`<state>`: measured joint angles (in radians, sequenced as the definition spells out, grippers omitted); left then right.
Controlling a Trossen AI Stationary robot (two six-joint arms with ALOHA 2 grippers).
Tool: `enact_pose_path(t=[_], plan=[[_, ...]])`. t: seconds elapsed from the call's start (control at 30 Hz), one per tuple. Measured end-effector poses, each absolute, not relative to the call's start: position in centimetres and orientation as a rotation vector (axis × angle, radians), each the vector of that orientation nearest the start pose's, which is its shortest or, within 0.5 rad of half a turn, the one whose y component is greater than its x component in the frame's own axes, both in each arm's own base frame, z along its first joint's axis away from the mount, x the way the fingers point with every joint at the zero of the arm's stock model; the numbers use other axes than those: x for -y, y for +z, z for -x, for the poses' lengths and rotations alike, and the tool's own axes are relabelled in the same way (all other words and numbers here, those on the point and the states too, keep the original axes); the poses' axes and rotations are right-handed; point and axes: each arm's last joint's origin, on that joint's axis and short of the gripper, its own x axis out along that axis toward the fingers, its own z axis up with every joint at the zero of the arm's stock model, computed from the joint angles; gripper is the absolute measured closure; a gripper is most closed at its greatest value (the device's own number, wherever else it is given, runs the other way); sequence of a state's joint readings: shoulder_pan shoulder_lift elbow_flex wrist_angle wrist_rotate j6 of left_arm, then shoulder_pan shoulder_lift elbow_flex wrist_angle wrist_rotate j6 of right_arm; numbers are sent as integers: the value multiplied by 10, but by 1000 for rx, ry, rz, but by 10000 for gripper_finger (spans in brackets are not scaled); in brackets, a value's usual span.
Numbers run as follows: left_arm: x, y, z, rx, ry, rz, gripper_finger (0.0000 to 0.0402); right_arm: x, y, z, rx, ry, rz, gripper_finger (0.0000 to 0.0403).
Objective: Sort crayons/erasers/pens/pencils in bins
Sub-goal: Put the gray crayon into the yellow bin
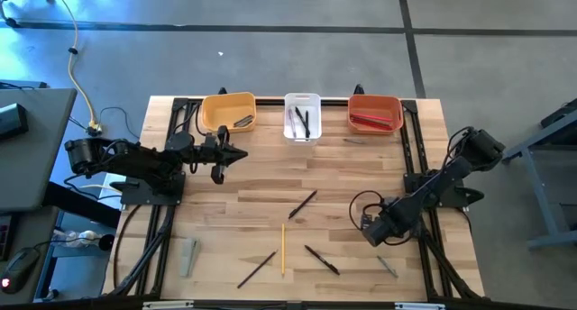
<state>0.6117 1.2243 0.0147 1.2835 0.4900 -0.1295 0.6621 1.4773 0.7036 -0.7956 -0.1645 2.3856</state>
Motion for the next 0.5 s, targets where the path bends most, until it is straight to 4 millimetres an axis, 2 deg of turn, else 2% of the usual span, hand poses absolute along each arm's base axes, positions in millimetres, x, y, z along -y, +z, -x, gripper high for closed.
enact_pose_path(t=[0.23,0.5], plan=[[-84,151,-144,71,117,93,401,-131,142,-165,-1344,-1401,-1376,307],[-84,151,-144,71,117,93,401,-129,142,-168,-1296,-1369,-1375,307]])
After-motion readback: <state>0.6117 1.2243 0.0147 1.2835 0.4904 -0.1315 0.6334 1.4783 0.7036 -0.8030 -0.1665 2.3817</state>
